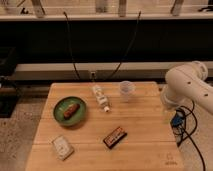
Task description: Push the eraser across the table
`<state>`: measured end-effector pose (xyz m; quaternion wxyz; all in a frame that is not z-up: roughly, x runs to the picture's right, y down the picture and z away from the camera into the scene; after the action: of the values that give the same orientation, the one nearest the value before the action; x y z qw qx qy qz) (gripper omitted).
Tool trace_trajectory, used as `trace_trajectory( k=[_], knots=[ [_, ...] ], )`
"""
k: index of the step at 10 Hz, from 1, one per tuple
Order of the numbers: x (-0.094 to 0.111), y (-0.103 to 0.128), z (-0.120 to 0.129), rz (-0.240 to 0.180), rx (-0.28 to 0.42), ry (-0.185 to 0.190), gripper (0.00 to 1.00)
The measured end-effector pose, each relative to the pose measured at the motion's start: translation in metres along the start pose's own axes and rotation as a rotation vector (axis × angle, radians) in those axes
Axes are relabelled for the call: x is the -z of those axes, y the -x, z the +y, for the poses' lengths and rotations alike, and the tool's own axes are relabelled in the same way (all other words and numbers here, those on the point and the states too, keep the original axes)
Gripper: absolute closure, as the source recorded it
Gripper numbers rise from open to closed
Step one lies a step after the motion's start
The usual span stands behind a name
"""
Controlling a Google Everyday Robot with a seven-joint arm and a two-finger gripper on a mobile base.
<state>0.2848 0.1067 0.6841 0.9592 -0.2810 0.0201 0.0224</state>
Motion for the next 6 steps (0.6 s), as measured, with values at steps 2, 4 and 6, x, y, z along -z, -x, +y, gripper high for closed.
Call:
trace_trajectory(
  k=[2,4,6],
  knots=[
    [0.0000,0.0000,0.0000,0.000,0.000,0.000,0.20],
    [0.0000,0.0000,0.0000,0.000,0.000,0.000,0.20],
    [-0.0020,0.0021,0.0023,0.001,0.006,0.003,0.20]
  ],
)
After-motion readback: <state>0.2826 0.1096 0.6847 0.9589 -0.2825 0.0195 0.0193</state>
